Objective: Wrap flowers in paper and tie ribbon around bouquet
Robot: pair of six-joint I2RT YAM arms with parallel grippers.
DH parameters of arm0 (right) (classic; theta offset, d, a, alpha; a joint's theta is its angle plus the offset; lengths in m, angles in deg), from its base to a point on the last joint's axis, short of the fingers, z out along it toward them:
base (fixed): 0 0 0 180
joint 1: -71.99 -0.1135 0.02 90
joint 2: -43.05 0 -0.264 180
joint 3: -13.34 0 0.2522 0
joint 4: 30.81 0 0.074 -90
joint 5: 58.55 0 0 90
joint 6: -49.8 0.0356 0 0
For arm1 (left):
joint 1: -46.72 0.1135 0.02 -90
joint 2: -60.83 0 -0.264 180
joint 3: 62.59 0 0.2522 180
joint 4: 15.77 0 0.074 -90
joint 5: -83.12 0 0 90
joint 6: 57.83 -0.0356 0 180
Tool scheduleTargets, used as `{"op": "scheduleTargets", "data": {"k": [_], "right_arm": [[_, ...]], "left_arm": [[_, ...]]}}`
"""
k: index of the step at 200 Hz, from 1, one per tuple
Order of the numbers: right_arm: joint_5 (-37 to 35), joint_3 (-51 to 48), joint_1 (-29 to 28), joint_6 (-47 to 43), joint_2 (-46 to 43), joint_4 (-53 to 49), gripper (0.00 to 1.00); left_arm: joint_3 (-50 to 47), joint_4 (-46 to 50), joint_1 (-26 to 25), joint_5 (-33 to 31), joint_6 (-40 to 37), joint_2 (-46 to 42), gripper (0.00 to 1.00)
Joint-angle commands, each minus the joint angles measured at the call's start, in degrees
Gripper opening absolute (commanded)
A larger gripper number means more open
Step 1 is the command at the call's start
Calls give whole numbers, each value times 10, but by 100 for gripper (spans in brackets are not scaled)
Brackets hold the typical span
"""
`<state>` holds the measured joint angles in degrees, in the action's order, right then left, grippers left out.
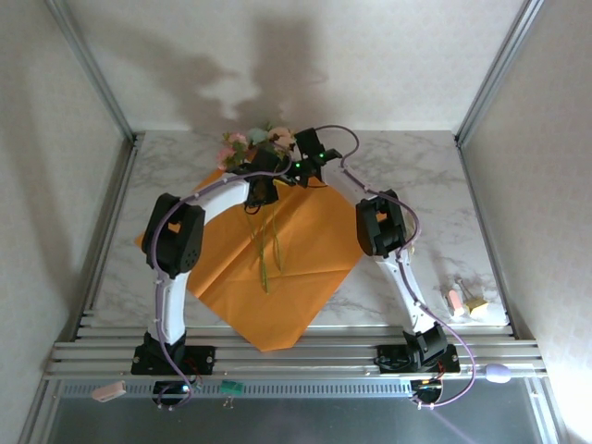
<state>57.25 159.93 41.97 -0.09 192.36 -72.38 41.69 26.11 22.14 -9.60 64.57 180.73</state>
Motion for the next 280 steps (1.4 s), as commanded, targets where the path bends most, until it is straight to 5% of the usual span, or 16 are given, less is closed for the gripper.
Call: {"op": "scheduleTargets", "data": {"k": [1, 57, 108, 171, 280], "right_arm": [[12, 22, -14, 13, 11, 0, 0], [23, 42, -23, 16, 27, 2, 0], [14, 30, -31, 23, 28, 0, 0], [-30, 14, -30, 3, -8, -50, 32], [-91, -55, -26, -59, -139, -110, 52]], "left_arm": [[-24, -7, 8, 15, 29, -65, 25], [-181, -86, 82, 115, 96, -157, 17], [-220, -113, 112, 143, 92, -155, 11], [-239, -104, 105, 135, 95, -196, 12], [-361, 31, 51, 178, 118, -385, 26]]}}
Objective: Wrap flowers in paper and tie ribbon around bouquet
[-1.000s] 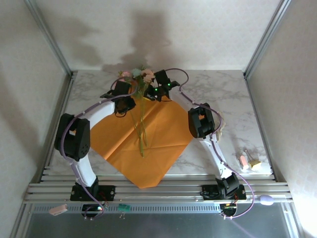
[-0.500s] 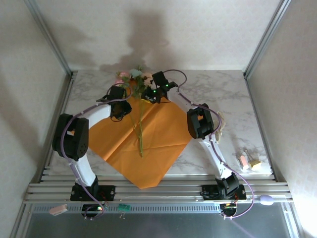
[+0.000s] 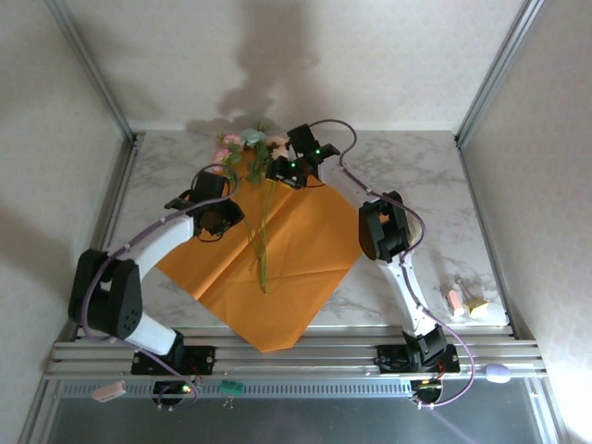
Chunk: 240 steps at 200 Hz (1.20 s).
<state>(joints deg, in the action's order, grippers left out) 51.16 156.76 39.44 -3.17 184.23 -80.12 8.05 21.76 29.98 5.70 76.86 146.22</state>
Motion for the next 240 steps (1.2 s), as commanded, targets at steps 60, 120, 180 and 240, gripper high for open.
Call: {"op": "scheduleTargets", "data": {"k": [60, 120, 180, 240], "right_arm": [[-109, -503, -37, -7, -410, 140, 49], [-81, -716, -150, -9, -499, 216, 37], [-85, -791, -181, 14, -567, 186, 40], [-80, -898, -254, 109, -688, 102, 47]], "left_arm": [[-201, 109, -77, 125, 146, -225, 33], [-375, 92, -229, 121, 470, -493, 33], [-398, 83, -404, 24, 614, -474, 40], [-340, 87, -438, -17, 578, -394, 45]]}}
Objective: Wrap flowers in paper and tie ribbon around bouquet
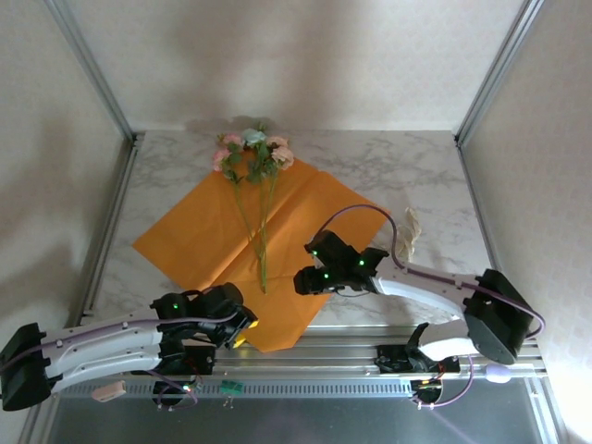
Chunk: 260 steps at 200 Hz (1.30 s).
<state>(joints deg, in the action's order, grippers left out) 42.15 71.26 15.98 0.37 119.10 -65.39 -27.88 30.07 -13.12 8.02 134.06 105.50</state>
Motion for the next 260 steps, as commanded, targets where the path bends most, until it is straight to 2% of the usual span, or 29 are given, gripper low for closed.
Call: {"op": "scheduleTargets", "data": {"k": [1, 21, 49, 77, 101, 123, 144, 168, 202, 229, 260], "right_arm": [[11, -44, -21, 77, -38, -46, 47], [11, -63, -50, 149, -63, -63, 48], [-3, -86, -111, 288, -72, -44, 49], [-49, -116, -172, 420, -44, 59, 48], [-105, -143, -199, 513, -16, 147, 45], [-132, -144, -202, 550, 20, 202, 42], [-135, -125, -213, 571, 64, 219, 40], [-149, -124, -232, 606, 83, 229, 39], [-165, -126, -243, 625, 81, 221, 37], [-168, -134, -244, 649, 94, 250, 21], [-184, -128, -249, 681, 72, 203, 4]], "left_arm": [[21, 4, -7, -41, 6, 14, 45], [101, 43, -1, -97, -27, 42, 39], [220, 64, 32, -142, -155, 144, 36], [221, -23, 141, -86, -279, 212, 34], [223, -71, 237, -30, -379, 244, 33], [226, -73, 287, -21, -455, 272, 31], [206, -87, 330, -5, -490, 283, 29], [197, -100, 352, 7, -518, 291, 28], [197, -113, 356, 11, -555, 318, 23], [186, -122, 365, -1, -573, 333, 22], [190, -139, 373, -3, -598, 351, 20]]}}
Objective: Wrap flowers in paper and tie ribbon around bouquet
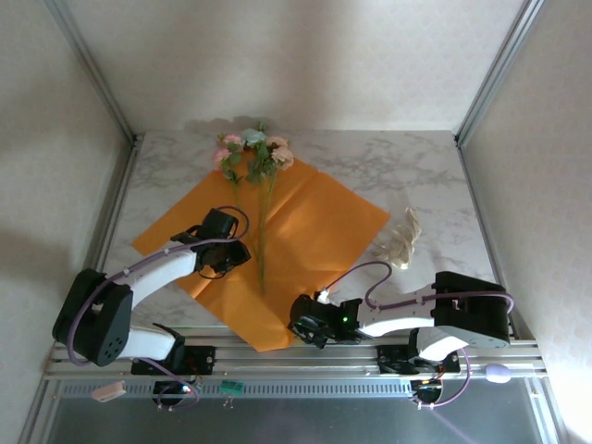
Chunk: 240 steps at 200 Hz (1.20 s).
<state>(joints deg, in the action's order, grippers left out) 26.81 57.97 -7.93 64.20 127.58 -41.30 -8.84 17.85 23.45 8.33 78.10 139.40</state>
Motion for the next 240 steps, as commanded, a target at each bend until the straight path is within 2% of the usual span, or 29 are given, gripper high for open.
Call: {"op": "scheduleTargets", "data": {"k": [1, 6, 39, 86, 120, 167, 190, 240], "right_arm": [[-31, 5, -10, 44, -14, -40, 4], [-32, 6, -10, 49, -20, -51, 0], [-26, 18, -10, 95, -62, -120, 0], [14, 17, -10, 151, -78, -149, 0], [6, 17, -9, 173, -106, -190, 0], [10, 15, -4, 195, -131, -210, 0], [9, 9, -2, 213, -141, -207, 0], [17, 30, 12, 216, -155, -235, 0]], "left_arm": [[0, -16, 8, -6, -39, 13, 20], [4, -17, 8, -8, -44, 16, 19], [19, -18, 8, -3, -56, 32, 15], [-13, -27, 5, 4, -54, 40, 6], [-30, -11, -1, 2, -51, 22, 5], [-21, 49, -23, 28, -26, -57, 6], [-41, 54, -33, 63, -24, -53, 5], [-87, 27, -37, 52, -40, -21, 3]]}}
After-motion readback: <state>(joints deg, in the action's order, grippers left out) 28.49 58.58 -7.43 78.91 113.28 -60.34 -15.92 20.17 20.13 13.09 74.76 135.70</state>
